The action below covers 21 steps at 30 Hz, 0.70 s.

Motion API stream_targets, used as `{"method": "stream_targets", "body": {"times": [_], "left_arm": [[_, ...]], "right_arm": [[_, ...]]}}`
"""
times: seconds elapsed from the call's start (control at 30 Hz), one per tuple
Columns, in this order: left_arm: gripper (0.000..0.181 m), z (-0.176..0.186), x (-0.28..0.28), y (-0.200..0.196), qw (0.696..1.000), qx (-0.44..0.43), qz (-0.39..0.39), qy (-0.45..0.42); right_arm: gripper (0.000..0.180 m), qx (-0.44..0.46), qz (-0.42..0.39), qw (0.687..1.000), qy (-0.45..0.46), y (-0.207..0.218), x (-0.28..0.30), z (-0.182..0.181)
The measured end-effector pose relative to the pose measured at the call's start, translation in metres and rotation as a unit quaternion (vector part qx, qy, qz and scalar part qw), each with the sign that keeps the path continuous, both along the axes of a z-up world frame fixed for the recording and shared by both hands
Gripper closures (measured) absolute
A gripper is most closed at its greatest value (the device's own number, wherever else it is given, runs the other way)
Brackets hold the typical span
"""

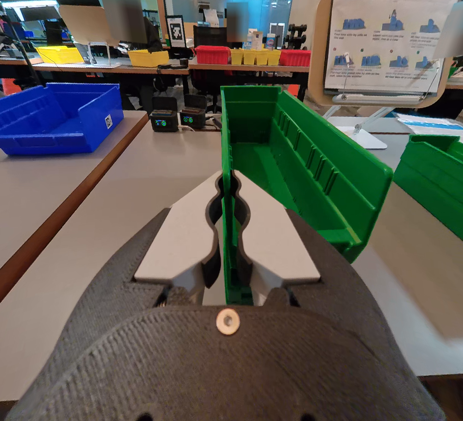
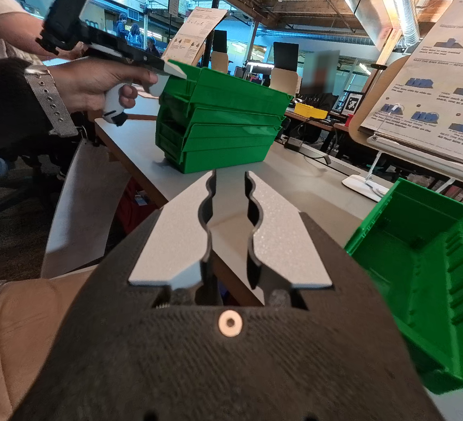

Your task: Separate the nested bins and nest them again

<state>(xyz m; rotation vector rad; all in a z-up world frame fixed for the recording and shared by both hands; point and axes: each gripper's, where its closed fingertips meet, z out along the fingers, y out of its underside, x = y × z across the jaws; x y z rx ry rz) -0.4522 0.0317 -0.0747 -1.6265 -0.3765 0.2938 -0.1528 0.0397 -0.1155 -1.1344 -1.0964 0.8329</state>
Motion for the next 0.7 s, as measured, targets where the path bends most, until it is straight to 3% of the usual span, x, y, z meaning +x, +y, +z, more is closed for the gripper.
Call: {"method": "stream_targets", "body": {"times": [0.03, 0.57, 0.7], "left_arm": [[0.181, -0.0025, -0.0004, 0.0004, 1.000, -0.001, -0.003, -0.003], [0.181, -0.0096, 0.0013, 0.0015, 0.999, -0.027, 0.004, 0.018], [0.181, -0.0122, 0.0014, 0.0016, 1.000, -0.024, -0.007, -0.009]], "right_arm": [[0.158, 0.000, 0.000, 1.000, -0.001, -0.0002, -0.0001, -0.0003], [0.158, -0.001, 0.003, 1.000, -0.011, -0.0009, -0.0017, -0.0043], [0.157, -0.005, 0.000, 1.000, -0.018, 0.0012, -0.0020, -0.0070]]}}
